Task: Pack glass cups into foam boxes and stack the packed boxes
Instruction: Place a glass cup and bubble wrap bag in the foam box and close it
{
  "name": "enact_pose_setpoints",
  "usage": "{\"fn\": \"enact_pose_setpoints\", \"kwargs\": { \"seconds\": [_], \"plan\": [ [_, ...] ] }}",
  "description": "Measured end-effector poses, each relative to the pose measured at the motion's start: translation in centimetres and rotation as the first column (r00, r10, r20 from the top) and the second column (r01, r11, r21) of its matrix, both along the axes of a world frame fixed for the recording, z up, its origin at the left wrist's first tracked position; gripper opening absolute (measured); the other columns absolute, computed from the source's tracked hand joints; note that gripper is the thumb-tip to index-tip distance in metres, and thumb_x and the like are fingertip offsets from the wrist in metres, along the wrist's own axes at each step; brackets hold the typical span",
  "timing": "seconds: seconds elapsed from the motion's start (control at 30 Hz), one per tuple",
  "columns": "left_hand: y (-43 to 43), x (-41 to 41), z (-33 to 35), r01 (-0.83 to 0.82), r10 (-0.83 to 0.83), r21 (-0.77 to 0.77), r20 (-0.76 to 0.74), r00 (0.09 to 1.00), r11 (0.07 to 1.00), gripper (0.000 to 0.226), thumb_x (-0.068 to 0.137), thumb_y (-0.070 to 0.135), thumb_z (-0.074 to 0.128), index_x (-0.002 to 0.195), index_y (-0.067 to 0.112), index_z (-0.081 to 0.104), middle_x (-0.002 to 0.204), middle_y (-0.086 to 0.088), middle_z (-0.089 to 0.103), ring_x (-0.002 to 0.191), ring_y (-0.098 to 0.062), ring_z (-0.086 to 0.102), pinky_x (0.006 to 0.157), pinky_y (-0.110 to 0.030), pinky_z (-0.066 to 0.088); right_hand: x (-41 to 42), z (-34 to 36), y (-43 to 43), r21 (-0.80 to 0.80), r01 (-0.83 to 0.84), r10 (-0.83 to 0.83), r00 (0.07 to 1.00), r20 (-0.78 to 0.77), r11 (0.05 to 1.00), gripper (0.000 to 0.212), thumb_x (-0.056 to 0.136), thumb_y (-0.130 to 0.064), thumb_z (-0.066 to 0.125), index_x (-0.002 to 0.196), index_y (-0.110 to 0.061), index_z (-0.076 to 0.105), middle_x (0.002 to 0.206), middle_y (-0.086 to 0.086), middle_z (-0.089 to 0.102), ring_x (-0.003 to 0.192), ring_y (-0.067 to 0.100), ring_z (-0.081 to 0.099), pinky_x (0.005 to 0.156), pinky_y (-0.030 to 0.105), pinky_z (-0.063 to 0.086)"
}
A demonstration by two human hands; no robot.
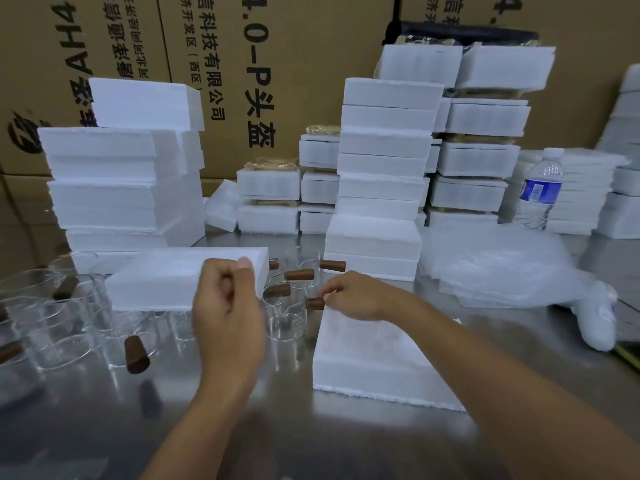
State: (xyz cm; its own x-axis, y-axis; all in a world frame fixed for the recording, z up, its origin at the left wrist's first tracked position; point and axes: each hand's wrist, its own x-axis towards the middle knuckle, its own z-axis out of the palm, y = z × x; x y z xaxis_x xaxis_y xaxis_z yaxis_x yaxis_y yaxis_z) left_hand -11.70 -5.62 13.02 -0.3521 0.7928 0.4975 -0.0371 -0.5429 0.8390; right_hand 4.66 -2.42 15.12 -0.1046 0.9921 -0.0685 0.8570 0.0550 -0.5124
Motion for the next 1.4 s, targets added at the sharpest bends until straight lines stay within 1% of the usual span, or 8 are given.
{"fn": "enact_pose_setpoints", "kwargs": {
  "seconds": [0.13,0.2,0.37,0.63,0.73,0.97,1.17,1.4],
  "plan": [
    [-1.0,1.3,-0.8,0.272,-0.269,-0.002,-0.138,0.953,0.962,0.032,0.099,0.02,0.041,0.068,0.012,0.047,0.05,0.006,0.043,0.047,-0.01,0.039,0.044,-0.02,0.035,0.7,0.2,-0.2,0.033,0.025,-0.021,0.992,-0.121,0.999,0.031,0.096,-0.024,0.049,0.072,-0.012,0.065,0.074,0.006,0.061,0.07,0.015,0.05,0.063,0.026,0.039],
    [-1.3,1.6,-1.3,0.33,-0.328,-0.02,-0.184,0.927,0.944,0.035,0.099,0.022,0.04,0.067,0.016,0.05,0.052,0.005,0.045,0.049,-0.01,0.043,0.048,-0.022,0.039,1.2,0.5,0.0,0.106,0.072,-0.047,0.975,-0.215,0.992,0.033,0.097,-0.024,0.049,0.083,0.001,0.067,0.089,0.021,0.067,0.077,0.02,0.055,0.071,0.032,0.043],
    [-1.1,1.6,-1.5,0.35,-0.35,-0.042,-0.229,0.908,0.936,0.038,0.099,0.026,0.038,0.067,0.029,0.056,0.054,0.007,0.05,0.053,-0.01,0.051,0.054,-0.019,0.045,3.3,2.0,-0.6,0.293,0.267,-0.169,0.932,-0.321,0.918,0.036,0.1,-0.025,0.041,0.085,-0.005,0.066,0.086,0.011,0.067,0.082,0.021,0.057,0.066,0.027,0.039],
    [-1.2,2.9,-0.3,0.335,-0.343,-0.079,-0.122,0.931,0.939,0.012,0.082,0.061,0.048,0.086,0.05,0.051,0.092,0.02,0.063,0.087,-0.006,0.065,0.08,-0.033,0.051,4.7,2.9,-5.8,0.15,0.409,-0.082,0.497,-0.864,0.9,0.033,0.1,-0.031,0.041,0.092,-0.012,0.067,0.055,-0.007,0.057,0.063,0.007,0.063,0.075,0.028,0.051],
    [-1.0,4.4,1.1,0.524,-0.522,-0.159,0.058,0.851,0.837,0.054,0.066,0.075,0.061,0.111,0.047,0.049,0.113,0.014,0.062,0.093,-0.003,0.067,0.085,-0.03,0.051,4.9,2.8,-6.8,0.114,0.36,-0.058,0.434,-0.899,0.926,0.035,0.099,-0.031,0.042,0.096,-0.007,0.067,0.057,-0.004,0.056,0.062,0.007,0.062,0.077,0.029,0.052],
    [-0.8,6.0,1.9,0.819,-0.662,-0.114,0.531,0.529,0.563,0.057,0.069,0.043,0.066,0.117,0.012,0.061,0.102,-0.007,0.073,0.098,-0.03,0.069,0.075,-0.031,0.058,7.0,2.1,-7.2,0.206,0.25,-0.042,0.725,-0.688,0.946,0.034,0.095,-0.042,0.042,0.095,-0.021,0.069,0.073,-0.006,0.07,0.076,0.006,0.068,0.075,0.023,0.052],
    [0.6,4.5,1.1,0.8,-0.565,-0.097,0.657,0.499,0.592,0.044,0.068,0.041,0.068,0.1,0.012,0.064,0.101,-0.011,0.071,0.099,-0.029,0.069,0.083,-0.037,0.053,10.4,-1.1,-7.3,0.213,0.189,-0.16,0.976,-0.147,0.958,0.023,0.077,-0.04,0.072,0.093,-0.045,0.057,0.095,-0.018,0.062,0.093,-0.005,0.056,0.072,0.006,0.041],
    [0.4,4.2,1.3,0.818,-0.619,-0.057,0.625,0.476,0.572,0.03,0.075,0.04,0.063,0.089,0.019,0.078,0.108,-0.011,0.071,0.1,-0.026,0.069,0.086,-0.037,0.049,9.1,-1.7,-5.0,0.228,0.047,-0.035,0.998,-0.055,0.973,0.013,0.082,-0.025,0.072,0.088,-0.036,0.068,0.094,-0.014,0.067,0.085,0.001,0.058,0.082,0.022,0.049]
  ]
}}
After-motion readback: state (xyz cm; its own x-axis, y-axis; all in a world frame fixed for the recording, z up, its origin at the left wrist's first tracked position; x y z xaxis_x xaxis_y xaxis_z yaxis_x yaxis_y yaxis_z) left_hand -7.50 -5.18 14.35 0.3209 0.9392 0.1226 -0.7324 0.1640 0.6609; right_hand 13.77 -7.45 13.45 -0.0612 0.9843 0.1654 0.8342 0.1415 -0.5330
